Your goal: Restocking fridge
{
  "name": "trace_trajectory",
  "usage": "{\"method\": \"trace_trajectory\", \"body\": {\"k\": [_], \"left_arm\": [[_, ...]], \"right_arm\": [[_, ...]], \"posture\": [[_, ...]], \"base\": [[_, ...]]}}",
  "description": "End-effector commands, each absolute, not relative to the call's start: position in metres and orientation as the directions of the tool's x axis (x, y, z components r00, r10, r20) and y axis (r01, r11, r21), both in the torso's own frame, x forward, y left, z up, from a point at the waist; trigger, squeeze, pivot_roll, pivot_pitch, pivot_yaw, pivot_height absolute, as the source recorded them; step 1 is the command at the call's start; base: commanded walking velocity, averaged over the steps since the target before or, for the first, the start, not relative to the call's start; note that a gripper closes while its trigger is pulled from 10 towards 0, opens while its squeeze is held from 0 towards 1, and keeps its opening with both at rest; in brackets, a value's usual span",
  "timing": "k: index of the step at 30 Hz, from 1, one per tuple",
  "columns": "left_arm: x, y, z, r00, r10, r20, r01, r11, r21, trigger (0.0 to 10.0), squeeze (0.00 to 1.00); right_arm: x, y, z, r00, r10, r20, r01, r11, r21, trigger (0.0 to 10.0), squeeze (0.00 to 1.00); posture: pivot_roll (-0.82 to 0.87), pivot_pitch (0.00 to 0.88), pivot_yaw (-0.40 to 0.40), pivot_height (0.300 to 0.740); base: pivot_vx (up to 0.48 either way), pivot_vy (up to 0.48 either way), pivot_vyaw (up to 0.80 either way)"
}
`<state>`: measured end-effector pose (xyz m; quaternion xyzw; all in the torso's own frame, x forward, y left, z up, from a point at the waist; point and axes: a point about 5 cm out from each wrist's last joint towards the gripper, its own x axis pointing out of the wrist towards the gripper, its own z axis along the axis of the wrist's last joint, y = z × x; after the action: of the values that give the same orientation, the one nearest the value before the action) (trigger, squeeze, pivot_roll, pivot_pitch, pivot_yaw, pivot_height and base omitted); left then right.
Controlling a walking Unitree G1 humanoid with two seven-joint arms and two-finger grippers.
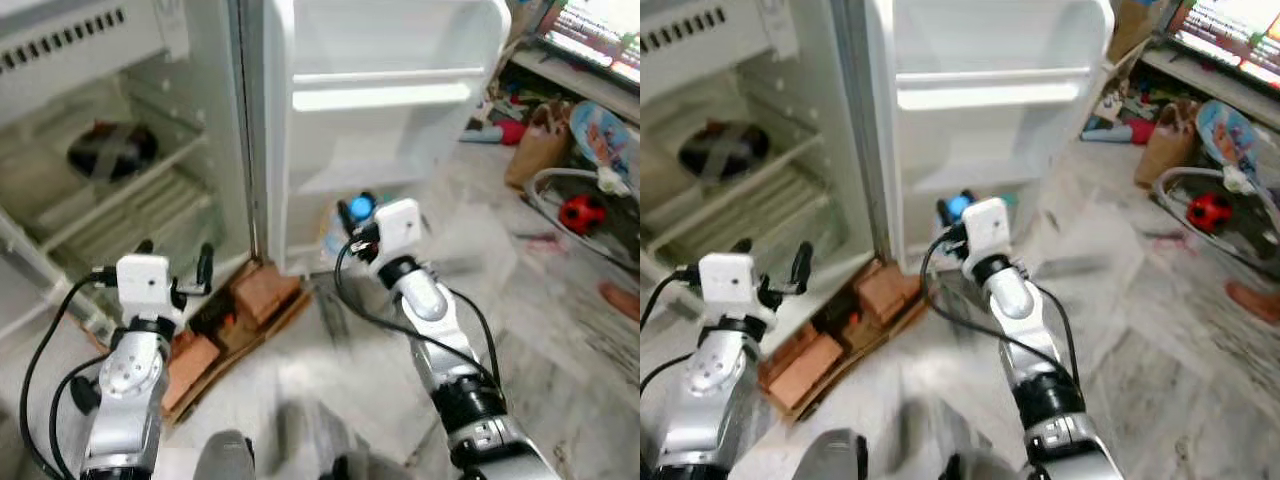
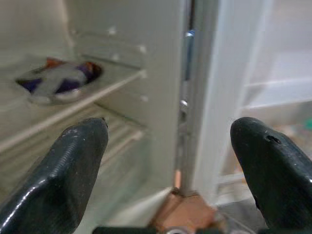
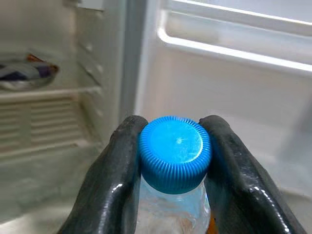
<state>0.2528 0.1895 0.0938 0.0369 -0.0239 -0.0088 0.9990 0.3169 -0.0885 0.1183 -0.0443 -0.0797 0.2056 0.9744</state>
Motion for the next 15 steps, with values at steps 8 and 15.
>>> {"method": "trace_trajectory", "body": {"k": [8,15], "left_arm": [[0.255,0.1786,0.0956,0.997,-0.055,0.047,0.051,0.996,0.07,10.0,0.0],[0.2567,0.178,0.0977,0.997,-0.056,0.043,0.053,0.996,0.071,10.0,0.0]], "right_arm": [[0.3185,-0.1085,0.1227,0.918,0.369,0.145,-0.349,0.926,-0.143,10.0,0.0],[0.3194,-0.1056,0.1237,0.912,0.388,0.132,-0.369,0.917,-0.15,10.0,0.0]], "posture": [[0.06,0.142,-0.11,0.74],[0.06,0.163,-0.095,0.74]], "base": [[0.417,0.0,0.0],[0.163,0.0,0.0]]}}
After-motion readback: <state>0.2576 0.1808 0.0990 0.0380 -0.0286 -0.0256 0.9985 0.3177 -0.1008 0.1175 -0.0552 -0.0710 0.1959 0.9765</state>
